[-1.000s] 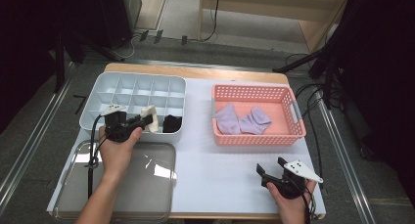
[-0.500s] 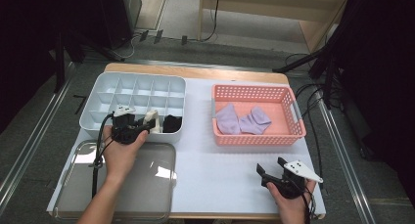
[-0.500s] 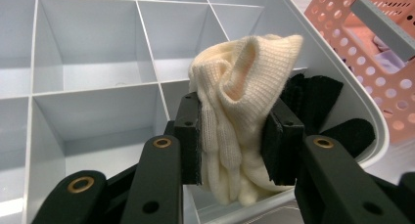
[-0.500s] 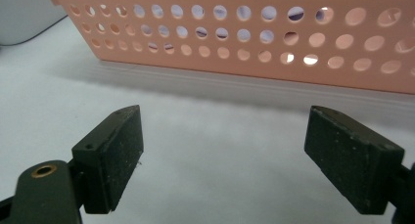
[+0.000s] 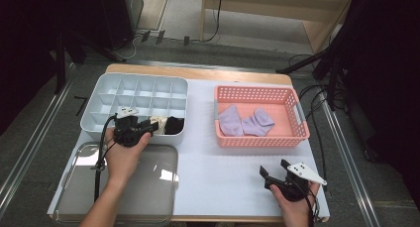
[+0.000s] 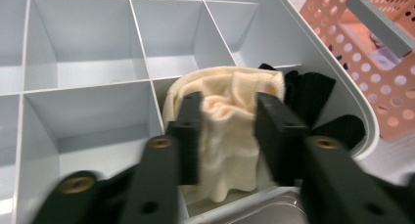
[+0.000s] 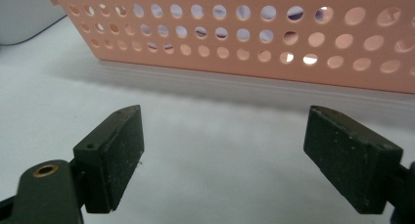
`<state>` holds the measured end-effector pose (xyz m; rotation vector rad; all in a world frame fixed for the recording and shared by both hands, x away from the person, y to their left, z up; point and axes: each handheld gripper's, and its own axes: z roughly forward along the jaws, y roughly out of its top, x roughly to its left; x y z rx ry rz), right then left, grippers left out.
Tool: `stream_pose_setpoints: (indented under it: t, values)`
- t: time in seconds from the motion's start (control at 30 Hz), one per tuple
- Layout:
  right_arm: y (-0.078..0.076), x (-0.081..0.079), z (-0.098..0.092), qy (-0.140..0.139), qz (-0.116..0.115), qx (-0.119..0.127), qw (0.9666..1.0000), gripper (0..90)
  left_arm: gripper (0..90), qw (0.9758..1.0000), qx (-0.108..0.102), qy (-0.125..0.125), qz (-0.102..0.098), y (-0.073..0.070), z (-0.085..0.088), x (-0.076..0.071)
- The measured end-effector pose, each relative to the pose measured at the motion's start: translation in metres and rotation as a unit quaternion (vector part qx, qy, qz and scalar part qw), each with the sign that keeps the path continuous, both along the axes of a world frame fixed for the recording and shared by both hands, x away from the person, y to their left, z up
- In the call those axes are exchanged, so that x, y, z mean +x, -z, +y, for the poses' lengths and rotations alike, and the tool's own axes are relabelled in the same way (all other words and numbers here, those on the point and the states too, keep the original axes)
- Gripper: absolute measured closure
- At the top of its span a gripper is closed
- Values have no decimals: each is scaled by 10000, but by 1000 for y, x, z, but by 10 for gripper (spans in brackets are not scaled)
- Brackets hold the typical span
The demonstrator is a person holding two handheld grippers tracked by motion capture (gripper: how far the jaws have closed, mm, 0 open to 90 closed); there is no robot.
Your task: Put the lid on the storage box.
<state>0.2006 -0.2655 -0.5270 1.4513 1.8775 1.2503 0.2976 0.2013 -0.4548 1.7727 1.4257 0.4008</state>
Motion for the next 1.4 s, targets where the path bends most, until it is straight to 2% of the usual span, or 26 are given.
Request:
stream_pose_setpoints:
  t: [0.03, 0.1, 0.27, 0.33, 0.4, 0.53, 0.67, 0.73, 0.77, 0.93, 1.07, 1.1, 1.4]
  values:
    - [0, 0, 0, -11, -11, -7, 10000, 152, 765, 10000, 25, 52, 59, 1, 0, 1]
    - [0, 0, 0, 1, 4, -7, 10000, 153, 781, 10000, 32, 47, 80, 2, 1, 1]
    - [0, 0, 0, -15, -12, -25, 10000, 155, 636, 9998, -161, -57, -108, -3, 2, -2]
    - [0, 0, 0, -14, -11, -30, 10000, 156, 613, 9996, -217, -49, -191, -5, 0, -2]
    - [0, 0, 0, -13, -12, -32, 10000, 156, 589, 9994, -207, -60, -255, -6, -3, -3]
    - [0, 0, 1, 3, -5, -36, 10000, 162, 570, 9996, -116, -19, -255, -4, -10, 0]
    - [0, 0, 1, 4, -10, -64, 10000, 164, 639, 9997, -12, 14, -235, -6, -21, 3]
    - [0, 0, 1, 1, -26, -81, 10000, 165, 711, 9996, 181, -49, -192, -5, -25, 4]
    - [0, 1, 1, -1, -26, -82, 10000, 167, 764, 9997, 180, -41, -167, -5, -25, 4]
    - [0, 0, 1, -3, 6, -54, 10000, 173, 851, 9997, 236, 21, 15, -1, -18, 5]
    - [0, 0, 2, -14, 1, -81, 10000, 177, 875, 9995, 261, 56, 187, 8, -13, 4]
    - [0, 0, 2, -12, -1, -82, 10000, 178, 877, 9997, 162, 49, 170, 9, -11, 4]
    - [1, 0, 2, -20, 5, -119, 9999, 183, 840, 9999, 95, 29, 79, 9, -9, 2]
